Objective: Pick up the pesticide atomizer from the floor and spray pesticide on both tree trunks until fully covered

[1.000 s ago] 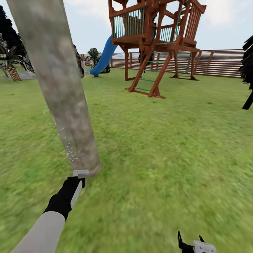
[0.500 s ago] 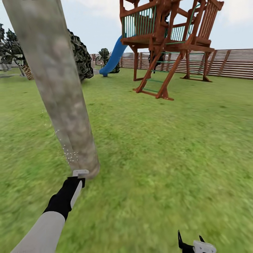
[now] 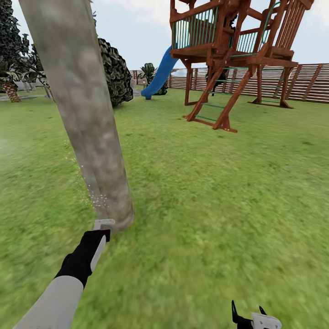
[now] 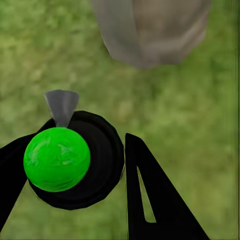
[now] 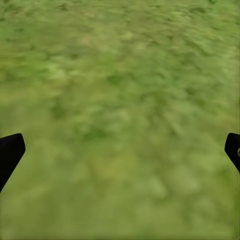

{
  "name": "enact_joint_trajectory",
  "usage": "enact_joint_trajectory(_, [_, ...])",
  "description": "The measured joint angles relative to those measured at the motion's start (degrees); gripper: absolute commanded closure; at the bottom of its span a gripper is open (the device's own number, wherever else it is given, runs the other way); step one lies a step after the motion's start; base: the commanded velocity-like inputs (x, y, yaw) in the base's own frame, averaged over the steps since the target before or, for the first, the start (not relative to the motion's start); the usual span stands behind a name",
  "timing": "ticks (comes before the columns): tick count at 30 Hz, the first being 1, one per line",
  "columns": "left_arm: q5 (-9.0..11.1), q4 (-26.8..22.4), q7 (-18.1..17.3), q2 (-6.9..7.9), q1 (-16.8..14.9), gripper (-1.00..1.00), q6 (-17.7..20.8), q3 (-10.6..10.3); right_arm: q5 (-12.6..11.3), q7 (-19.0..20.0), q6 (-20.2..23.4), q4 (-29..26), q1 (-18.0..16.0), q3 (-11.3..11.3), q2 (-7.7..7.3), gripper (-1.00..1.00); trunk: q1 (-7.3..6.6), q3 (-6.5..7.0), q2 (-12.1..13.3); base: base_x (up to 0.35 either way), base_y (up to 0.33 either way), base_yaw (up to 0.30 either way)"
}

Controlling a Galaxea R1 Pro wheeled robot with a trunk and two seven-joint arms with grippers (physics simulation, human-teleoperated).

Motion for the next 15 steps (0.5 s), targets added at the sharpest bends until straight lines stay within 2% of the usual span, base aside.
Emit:
enact_joint_trajectory(4, [0.2, -0.5, 0.0, -0.51, -0.3, 1.00, -0.2, 0.0, 0.0, 0.0, 0.0, 0.0, 0.0, 0.0, -0.02, -1.00, 0.00, 0.00, 0.0, 0.000, 0.000, 0.000])
enact_joint_trajectory(7, [0.0, -1.1, 0.0, -0.99, -2.7, 1.00, -0.2, 0.0, 0.0, 0.0, 0.0, 0.0, 0.0, 0.0, -0.04, -1.00, 0.00, 0.01, 0.0, 0.000, 0.000, 0.000])
enact_joint_trajectory(9, [-0.1, -1.3, -0.3, -0.48, -4.9, 1.00, 0.1, 0.0, 0.0, 0.0, 0.0, 0.0, 0.0, 0.0, -0.07, -1.00, 0.00, 0.01, 0.0, 0.000, 0.000, 0.000])
enact_joint_trajectory(11, [0.0, -1.3, -1.0, 0.54, -5.7, 1.00, 0.2, 0.1, 0.0, 0.0, 0.0, 0.0, 0.0, 0.0, -0.08, -1.00, 0.00, 0.00, 0.0, 0.000, 0.000, 0.000])
enact_joint_trajectory(12, [0.2, -1.4, -2.6, 0.97, -5.9, 1.00, 0.2, 0.0, 0.0, 0.0, 0.0, 0.0, 0.0, 0.0, -0.09, -1.00, 0.00, 0.00, 0.0, 0.000, 0.000, 0.000])
enact_joint_trajectory(13, [0.5, -1.5, -7.6, 1.14, -6.1, 1.00, 0.3, -0.1, 0.0, 0.0, 0.0, 0.0, 0.0, 0.0, -0.09, -1.00, 0.00, 0.00, 0.0, 0.000, 0.000, 0.000])
enact_joint_trajectory(15, [-0.1, -1.5, -9.9, 0.76, -6.5, 1.00, 0.7, -0.1, 0.0, 0.0, 0.0, 0.0, 0.0, 0.0, -0.09, -1.00, 0.00, 0.00, 0.0, 0.000, 0.000, 0.000])
